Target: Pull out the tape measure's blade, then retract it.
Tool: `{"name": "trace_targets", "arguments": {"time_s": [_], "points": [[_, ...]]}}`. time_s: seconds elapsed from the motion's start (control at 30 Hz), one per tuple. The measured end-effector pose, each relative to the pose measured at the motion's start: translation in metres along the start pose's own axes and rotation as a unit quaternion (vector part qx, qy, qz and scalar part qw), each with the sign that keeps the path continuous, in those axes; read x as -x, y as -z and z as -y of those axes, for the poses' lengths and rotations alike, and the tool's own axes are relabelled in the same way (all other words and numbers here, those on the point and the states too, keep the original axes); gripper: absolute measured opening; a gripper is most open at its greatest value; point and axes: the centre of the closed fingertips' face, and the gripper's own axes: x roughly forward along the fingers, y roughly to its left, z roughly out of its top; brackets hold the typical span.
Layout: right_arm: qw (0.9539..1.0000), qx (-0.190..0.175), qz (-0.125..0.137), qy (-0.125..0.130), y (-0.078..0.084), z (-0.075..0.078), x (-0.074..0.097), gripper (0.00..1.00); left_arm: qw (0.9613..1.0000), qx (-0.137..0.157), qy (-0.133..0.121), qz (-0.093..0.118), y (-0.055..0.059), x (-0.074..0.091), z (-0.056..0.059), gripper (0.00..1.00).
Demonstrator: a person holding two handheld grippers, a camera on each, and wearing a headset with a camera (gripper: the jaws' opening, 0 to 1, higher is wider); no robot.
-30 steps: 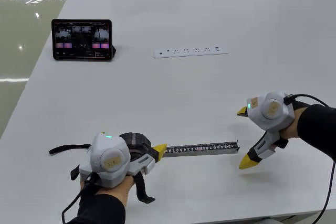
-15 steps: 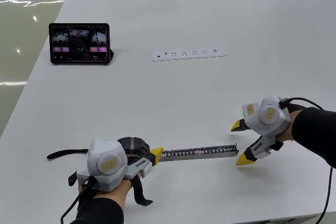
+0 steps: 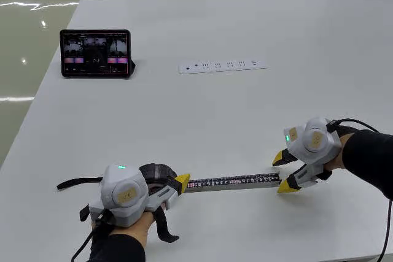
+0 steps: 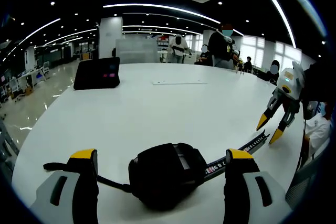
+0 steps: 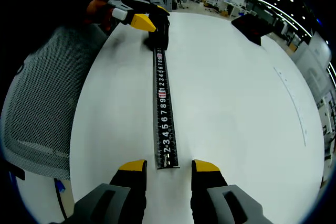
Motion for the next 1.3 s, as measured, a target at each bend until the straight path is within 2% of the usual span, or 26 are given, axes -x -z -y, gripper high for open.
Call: {"name": "trace_targets", "arguments": {"time_s": [0.2, 0.47, 0.93, 1.0, 1.07, 1.3], "points": [[1.0, 0.0, -0.005, 0.003, 0.002, 0.0, 0.0, 0.2, 1.0, 0.0, -0.001, -0.002, 0.002, 0.0, -0.001, 0.99], [1.0, 0.005, -0.008, 0.002, 0.0, 0.0, -0.001, 0.14, 0.9999, -0.004, -0.011, 0.001, 0.002, 0.0, -0.005, 0.99], [0.9996, 0.021, -0.015, -0.008, 0.0, -0.002, -0.003, 0.12, 0.9999, 0.001, -0.015, 0.002, 0.003, -0.001, -0.007, 0.99], [0.9997, 0.005, -0.022, -0.008, 0.0, -0.001, -0.004, 0.12, 0.9999, 0.005, -0.014, -0.001, 0.005, -0.002, -0.006, 0.99], [0.9995, 0.018, -0.026, -0.006, 0.0, -0.002, -0.004, 0.12, 0.9999, 0.004, -0.013, -0.005, 0.007, -0.002, -0.005, 0.98], [0.9995, 0.009, -0.027, -0.011, 0.0, -0.001, -0.004, 0.11, 0.9997, 0.008, -0.012, -0.019, 0.015, -0.003, -0.004, 0.93]]}}
